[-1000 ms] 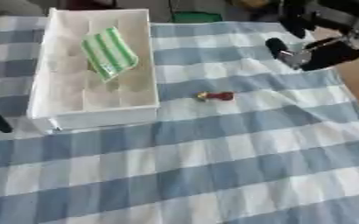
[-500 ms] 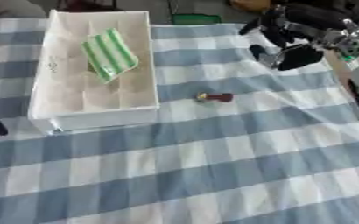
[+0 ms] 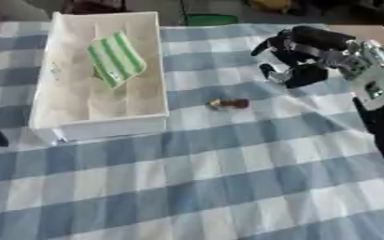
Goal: Pick up objects on the table and place them in the box.
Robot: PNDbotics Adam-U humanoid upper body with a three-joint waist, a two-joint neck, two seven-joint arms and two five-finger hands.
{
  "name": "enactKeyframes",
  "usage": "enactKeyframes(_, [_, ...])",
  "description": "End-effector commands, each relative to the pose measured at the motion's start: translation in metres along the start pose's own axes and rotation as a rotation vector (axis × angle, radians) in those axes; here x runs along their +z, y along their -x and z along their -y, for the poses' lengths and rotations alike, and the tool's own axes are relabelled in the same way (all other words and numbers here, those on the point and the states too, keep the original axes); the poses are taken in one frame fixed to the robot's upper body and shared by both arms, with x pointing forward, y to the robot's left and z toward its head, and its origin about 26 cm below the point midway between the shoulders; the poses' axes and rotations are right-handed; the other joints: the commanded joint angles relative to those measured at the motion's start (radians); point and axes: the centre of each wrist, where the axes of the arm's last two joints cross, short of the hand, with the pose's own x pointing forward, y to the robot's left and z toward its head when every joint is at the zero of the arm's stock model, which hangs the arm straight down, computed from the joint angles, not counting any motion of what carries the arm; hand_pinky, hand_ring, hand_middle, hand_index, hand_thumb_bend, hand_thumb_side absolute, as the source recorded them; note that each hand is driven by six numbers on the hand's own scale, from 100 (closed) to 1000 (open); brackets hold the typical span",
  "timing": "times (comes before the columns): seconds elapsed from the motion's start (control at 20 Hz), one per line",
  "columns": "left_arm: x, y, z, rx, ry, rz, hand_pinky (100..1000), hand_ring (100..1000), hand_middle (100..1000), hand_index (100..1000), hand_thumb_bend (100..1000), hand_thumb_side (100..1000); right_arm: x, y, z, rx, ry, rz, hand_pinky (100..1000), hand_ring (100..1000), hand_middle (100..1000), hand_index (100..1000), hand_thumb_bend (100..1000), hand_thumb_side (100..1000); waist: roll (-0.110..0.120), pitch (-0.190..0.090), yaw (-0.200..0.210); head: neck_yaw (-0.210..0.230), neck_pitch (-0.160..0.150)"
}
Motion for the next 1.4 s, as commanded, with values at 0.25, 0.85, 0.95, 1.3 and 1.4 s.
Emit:
enactKeyframes(0.25, [-0.005,-0.005,0.001,0.003,0.017,0.03,465,1000,993,793,185,742,-0.008,0.001,0.004,0.134,-0.191,0.128,163,268,230,809,100,672,0.006,-0.024,0.005,-0.004,-0.009])
enactKeyframes(0.85, [-0.005,-0.005,0.001,0.006,0.024,0.027,465,1000,994,793,185,744,-0.03,-0.02,0.013,0.282,-0.155,0.184,241,291,251,704,400,782,0.006,-0.027,0.007,-0.005,-0.001])
enactKeyframes(0.95, [-0.005,-0.005,0.002,0.006,0.026,0.026,465,1000,994,793,185,744,-0.032,-0.026,0.016,0.327,-0.127,0.193,253,292,252,689,437,780,0.005,-0.027,0.007,-0.005,0.0])
enactKeyframes(1.3, [-0.005,-0.005,0.002,0.006,0.024,0.024,465,1000,995,793,186,744,-0.043,-0.04,0.014,0.442,-0.074,0.218,296,304,265,691,442,784,0.003,-0.027,0.007,-0.008,0.004])
enactKeyframes(1.4, [-0.005,-0.005,0.002,0.006,0.024,0.024,464,1000,996,792,186,744,-0.044,-0.041,0.01,0.457,-0.071,0.217,298,305,266,687,443,785,0.003,-0.026,0.006,-0.008,0.004])
